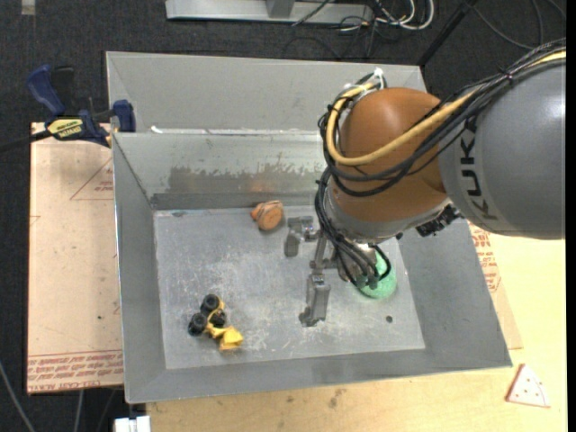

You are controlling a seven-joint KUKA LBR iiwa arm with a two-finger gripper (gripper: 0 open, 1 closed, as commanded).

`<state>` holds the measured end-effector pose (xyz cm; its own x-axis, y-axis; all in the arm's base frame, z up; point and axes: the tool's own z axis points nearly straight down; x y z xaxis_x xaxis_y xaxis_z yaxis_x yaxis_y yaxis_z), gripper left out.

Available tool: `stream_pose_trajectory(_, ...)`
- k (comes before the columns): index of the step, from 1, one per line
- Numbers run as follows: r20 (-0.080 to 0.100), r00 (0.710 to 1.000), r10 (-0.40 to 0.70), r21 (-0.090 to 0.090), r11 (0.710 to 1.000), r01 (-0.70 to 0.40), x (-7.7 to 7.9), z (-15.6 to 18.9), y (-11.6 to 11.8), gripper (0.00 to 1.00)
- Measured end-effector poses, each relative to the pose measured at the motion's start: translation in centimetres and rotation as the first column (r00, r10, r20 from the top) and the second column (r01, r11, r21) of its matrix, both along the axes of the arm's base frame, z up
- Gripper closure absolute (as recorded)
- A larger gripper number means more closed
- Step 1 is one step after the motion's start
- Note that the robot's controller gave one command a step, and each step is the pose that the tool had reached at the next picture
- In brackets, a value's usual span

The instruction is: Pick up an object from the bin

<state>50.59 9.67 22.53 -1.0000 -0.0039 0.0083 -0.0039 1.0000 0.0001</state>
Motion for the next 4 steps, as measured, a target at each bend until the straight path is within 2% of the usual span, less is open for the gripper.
stream_pose_trajectory(1,0.008,1.0,-0.004,0.001,1.0,0.004,0.2,0.4,-0.1,0.0)
stream_pose_trajectory(2,0.012,0.996,0.09,0.001,0.996,-0.09,-1.9,-6.4,5.1,0.0)
stream_pose_trajectory(3,0.007,0.999,-0.034,0.001,0.999,0.034,-1.6,-6.9,7.6,0.0)
stream_pose_trajectory(4,0.011,0.972,0.234,0.001,0.972,-0.234,-0.2,-8.5,8.8,0.0)
